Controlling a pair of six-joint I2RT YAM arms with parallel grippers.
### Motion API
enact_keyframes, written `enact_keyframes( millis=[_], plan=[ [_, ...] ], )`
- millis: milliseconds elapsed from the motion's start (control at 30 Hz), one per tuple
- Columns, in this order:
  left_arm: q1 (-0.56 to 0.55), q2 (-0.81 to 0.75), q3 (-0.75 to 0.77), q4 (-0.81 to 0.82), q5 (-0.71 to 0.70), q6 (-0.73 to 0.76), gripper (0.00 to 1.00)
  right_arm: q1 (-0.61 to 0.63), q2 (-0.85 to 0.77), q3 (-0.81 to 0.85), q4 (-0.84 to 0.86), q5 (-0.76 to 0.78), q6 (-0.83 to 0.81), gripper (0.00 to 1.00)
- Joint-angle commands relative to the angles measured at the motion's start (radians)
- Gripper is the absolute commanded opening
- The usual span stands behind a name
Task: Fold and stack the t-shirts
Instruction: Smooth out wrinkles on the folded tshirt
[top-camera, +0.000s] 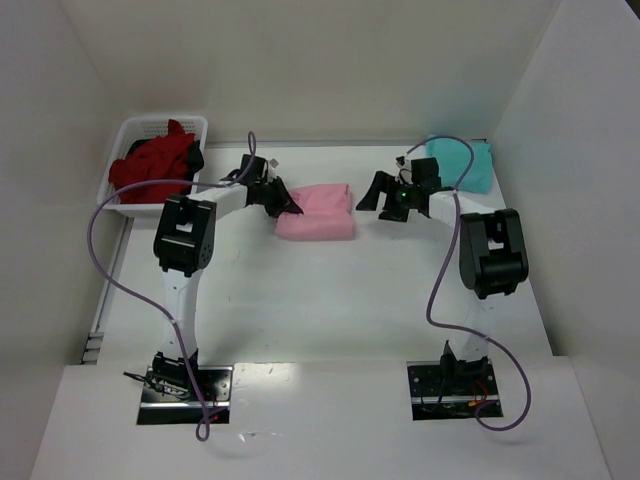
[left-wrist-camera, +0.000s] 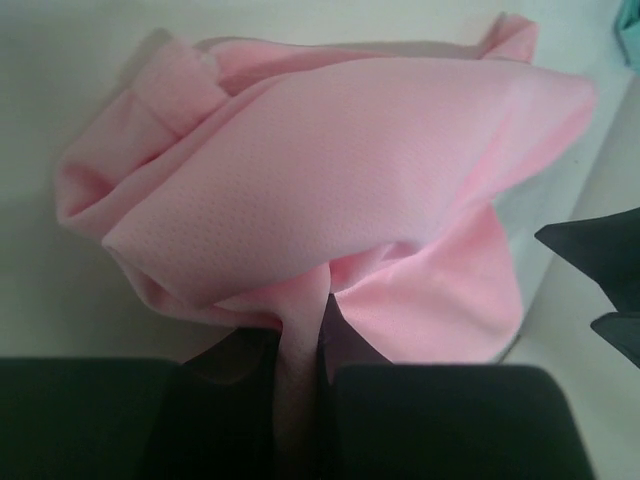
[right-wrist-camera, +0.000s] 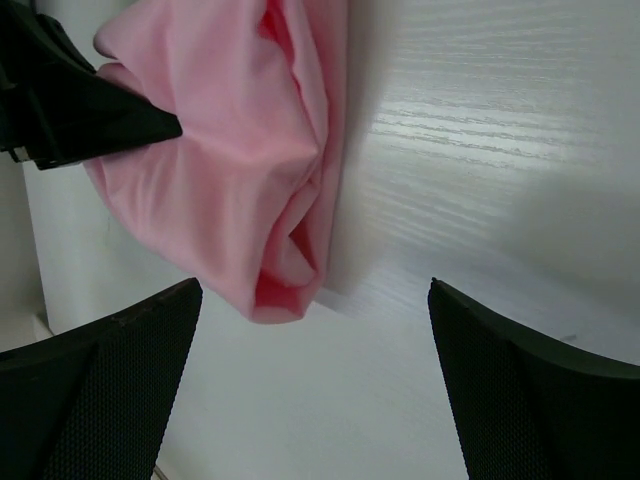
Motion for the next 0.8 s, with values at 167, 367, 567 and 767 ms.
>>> enact_keyframes(
  millis=[167,367,567,767],
  plan=[
    [0.012,-0.053,0.035,-0.156,-0.116,0.100,0.25,0.015,0.134,0.050,0.096,-0.059,0.014,1.00],
    [0.012,-0.079,0.025,-0.157,-0.097,0.100,0.65,0.035,0.176,0.069,0.094,-0.059,0.014,1.00],
    [0.012,-0.129,0.045,-0.176,-0.097,0.117,0.82,0.066,0.192,0.093,0.094,-0.058,0.023,1.00],
    [0.022,-0.199,0.044,-0.262,-0.235,0.164,0.90,0.086,0.213,0.082,0.112,-0.056,0.054,1.00]
  ],
)
